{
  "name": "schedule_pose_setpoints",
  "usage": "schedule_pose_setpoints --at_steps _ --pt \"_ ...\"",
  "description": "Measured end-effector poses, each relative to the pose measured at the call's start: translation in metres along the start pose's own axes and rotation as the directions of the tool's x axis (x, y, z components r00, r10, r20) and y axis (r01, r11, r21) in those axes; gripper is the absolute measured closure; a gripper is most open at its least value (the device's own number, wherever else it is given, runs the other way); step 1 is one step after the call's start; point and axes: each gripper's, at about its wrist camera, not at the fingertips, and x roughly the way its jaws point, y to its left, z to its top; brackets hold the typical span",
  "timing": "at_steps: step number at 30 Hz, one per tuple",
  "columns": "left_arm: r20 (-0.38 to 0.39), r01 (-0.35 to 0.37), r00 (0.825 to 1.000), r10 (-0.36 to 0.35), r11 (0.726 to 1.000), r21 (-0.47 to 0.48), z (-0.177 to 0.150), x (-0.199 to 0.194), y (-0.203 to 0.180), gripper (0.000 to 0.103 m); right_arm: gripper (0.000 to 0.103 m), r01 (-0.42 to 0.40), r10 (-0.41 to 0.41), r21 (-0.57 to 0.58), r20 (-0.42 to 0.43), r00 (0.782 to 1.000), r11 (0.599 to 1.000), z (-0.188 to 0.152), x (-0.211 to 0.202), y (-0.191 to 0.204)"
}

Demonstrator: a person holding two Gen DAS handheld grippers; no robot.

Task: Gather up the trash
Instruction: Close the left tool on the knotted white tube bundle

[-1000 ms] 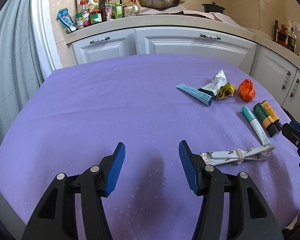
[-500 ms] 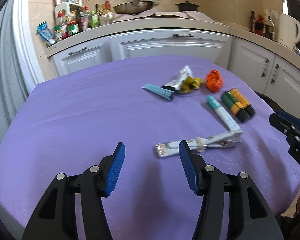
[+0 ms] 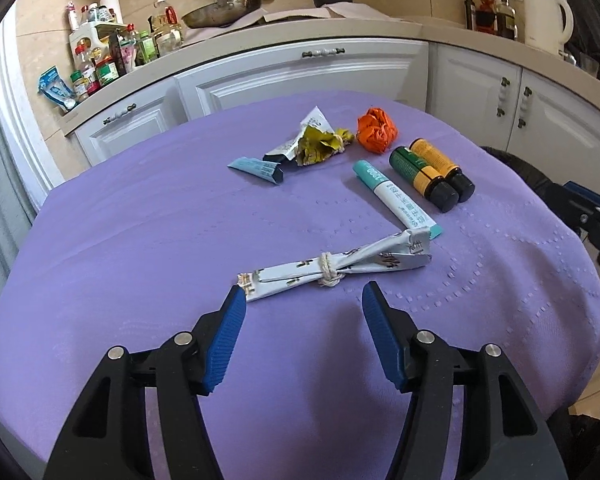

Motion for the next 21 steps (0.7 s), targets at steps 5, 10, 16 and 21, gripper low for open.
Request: schedule_pose_setpoints --at_steps 5,10,16,21 --pt "-0.031 -0.011 0.999 0.011 1.000 -0.002 0.005 0.011 -0.001 0.043 0.071 0.006 -0.006 0.016 -0.005 1.000 1.000 0.001 0.005 -0.007" --pt "-0.039 -0.013 0.999 0.013 1.000 -0.009 0.013 0.017 0.003 0.038 0.071 0.008 -0.008 0.027 -0.016 1.000 1.000 0.003 0.012 -0.011" --pt "-0.070 0.009 0.998 -0.011 0.999 -0.033 0.021 0.029 0.010 0.033 0.071 0.009 -0.009 0.030 -0.018 1.000 1.000 0.009 0.017 -0.012" --pt "-0.072 0.056 0.996 -0.060 0.997 -0.047 0.022 0.031 0.014 0.044 0.071 0.010 -0.010 0.027 -0.027 1.000 1.000 0.012 0.022 -0.012"
